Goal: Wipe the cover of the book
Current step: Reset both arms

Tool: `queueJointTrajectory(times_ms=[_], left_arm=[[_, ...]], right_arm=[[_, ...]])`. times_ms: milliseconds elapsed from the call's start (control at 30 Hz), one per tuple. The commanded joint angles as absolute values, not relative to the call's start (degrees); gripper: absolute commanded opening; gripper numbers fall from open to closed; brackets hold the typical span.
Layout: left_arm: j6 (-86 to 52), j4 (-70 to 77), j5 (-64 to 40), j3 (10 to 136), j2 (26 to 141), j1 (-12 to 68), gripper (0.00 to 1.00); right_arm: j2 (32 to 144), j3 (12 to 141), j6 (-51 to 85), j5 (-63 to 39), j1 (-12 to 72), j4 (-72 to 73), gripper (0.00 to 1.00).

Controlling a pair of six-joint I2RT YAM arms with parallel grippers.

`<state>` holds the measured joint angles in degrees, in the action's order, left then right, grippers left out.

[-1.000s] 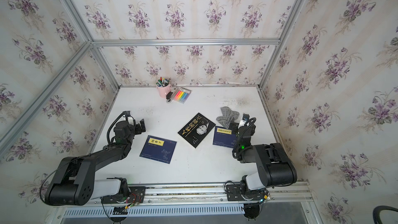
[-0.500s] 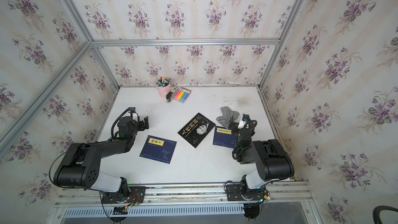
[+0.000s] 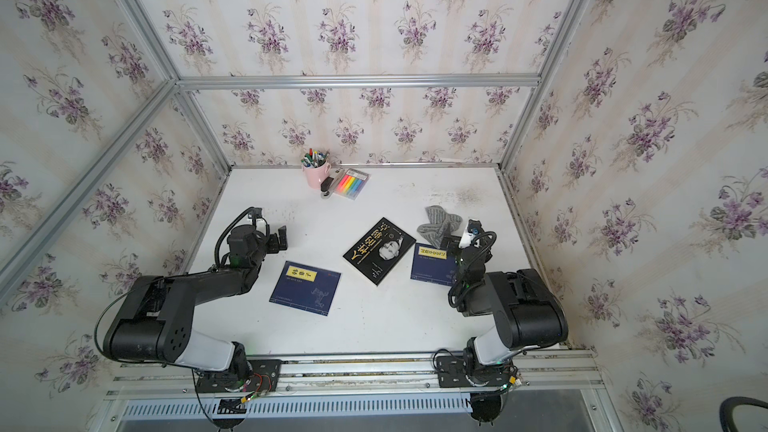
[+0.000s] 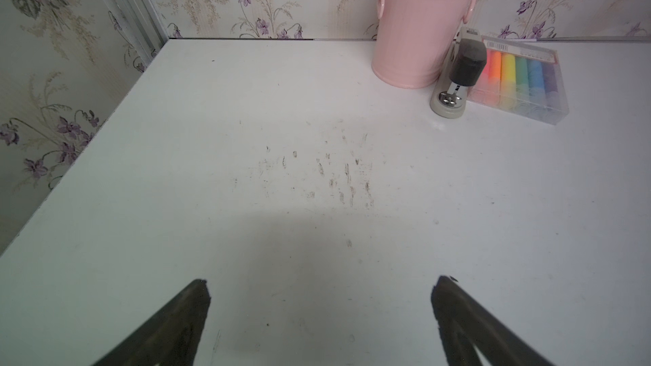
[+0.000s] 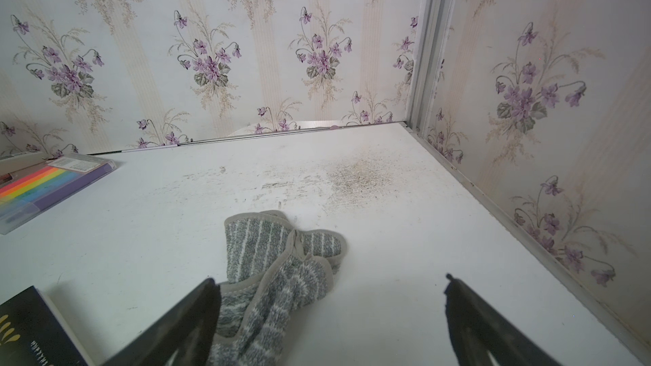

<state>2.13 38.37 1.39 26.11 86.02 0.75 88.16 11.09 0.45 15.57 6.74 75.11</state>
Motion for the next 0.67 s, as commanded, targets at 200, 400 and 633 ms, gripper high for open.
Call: queueJointTrajectory(times_ms=[200, 400, 633], left_arm=[[2.66, 39.23, 1.11, 26.23, 85.89, 0.77, 1.0], [2.64, 39.29, 1.1, 26.27, 85.9, 0.77, 1.0], [2.7, 39.29, 1.08, 26.3, 85.89, 0.79, 1.0]], right_arm=[[88.14, 11.34, 0.0, 15.29, 6.76, 76.29, 1.0], [88.11, 11.34, 0.0, 15.34, 6.73, 76.31, 1.0], [88.06, 11.69, 0.26, 14.42, 6.24, 75.76, 1.0]])
